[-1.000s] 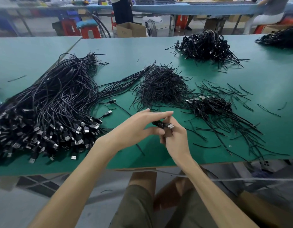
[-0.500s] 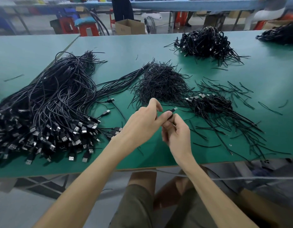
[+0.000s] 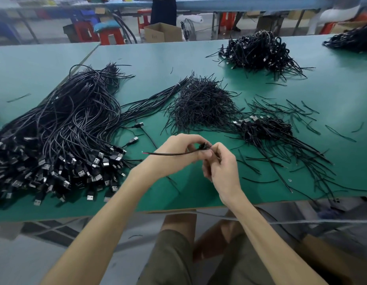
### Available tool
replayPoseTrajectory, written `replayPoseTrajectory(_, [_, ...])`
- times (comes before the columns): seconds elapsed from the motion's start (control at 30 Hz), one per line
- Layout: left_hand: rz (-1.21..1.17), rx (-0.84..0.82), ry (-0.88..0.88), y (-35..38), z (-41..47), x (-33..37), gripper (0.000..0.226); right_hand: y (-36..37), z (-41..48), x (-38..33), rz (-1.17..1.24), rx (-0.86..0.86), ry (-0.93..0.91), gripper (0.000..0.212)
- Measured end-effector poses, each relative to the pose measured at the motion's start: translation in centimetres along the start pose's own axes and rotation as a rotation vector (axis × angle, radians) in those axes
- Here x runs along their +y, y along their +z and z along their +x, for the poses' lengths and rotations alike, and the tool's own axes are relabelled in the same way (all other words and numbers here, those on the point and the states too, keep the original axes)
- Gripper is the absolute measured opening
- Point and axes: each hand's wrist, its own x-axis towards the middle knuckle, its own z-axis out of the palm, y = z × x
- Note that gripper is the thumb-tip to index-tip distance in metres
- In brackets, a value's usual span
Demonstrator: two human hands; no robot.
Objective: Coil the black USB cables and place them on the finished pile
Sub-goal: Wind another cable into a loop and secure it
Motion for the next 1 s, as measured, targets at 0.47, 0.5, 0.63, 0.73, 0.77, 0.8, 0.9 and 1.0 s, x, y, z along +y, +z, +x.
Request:
replayPoseTrajectory(0.47, [0.186, 0.186, -0.195, 0.5, -0.4, 0.6, 0.028, 0.7, -0.4, -0.9, -0.145, -0.084, -0.074, 0.026])
replayPoseTrajectory(0.5, [0.098, 0.193, -0.215, 0.4, -0.2, 0.6, 0.022, 0.7, -0.5, -1.0, -0.144, -0.081, -0.089, 0.026])
replayPoseTrajectory(0.63, [-0.244, 0.079, -0.110, -0.2, -0.7, 0.5, 0.020, 0.4, -0.4, -0.8, -0.123, -0.031, -0.086, 0.031])
replayPoseTrajectory(0.73, [-0.238, -0.094, -0.014, -1.2, -1.5, 0.2, 0.033, 0.2, -0.2, -0.7, -0.093, -0.009, -0.059, 0.033])
replayPoseTrajectory(0.77, [-0.201, -0.131, 0.004, -1.6, -1.6, 0.1, 0.037, 0.1, -0.2, -0.6, -0.092, -0.009, -0.062, 0.031])
replayPoseTrajectory(0.8, [-0.173, -0.151, 0.018, -1.8, -1.6, 0.1, 0.042, 0.1, -0.2, -0.6, -0.094, -0.011, -0.067, 0.030])
replayPoseTrajectory(0.9, [-0.025, -0.051, 0.084, -1.7, -1.3, 0.1, 0.039, 0.1, -0.3, -0.6, -0.080, -0.013, -0.077, 0.031])
replayPoseTrajectory(1.0, [0.077, 0.104, 0.158, -1.2, -0.7, 0.5, 0.024, 0.2, -0.2, -0.7, -0.035, -0.031, -0.063, 0.040])
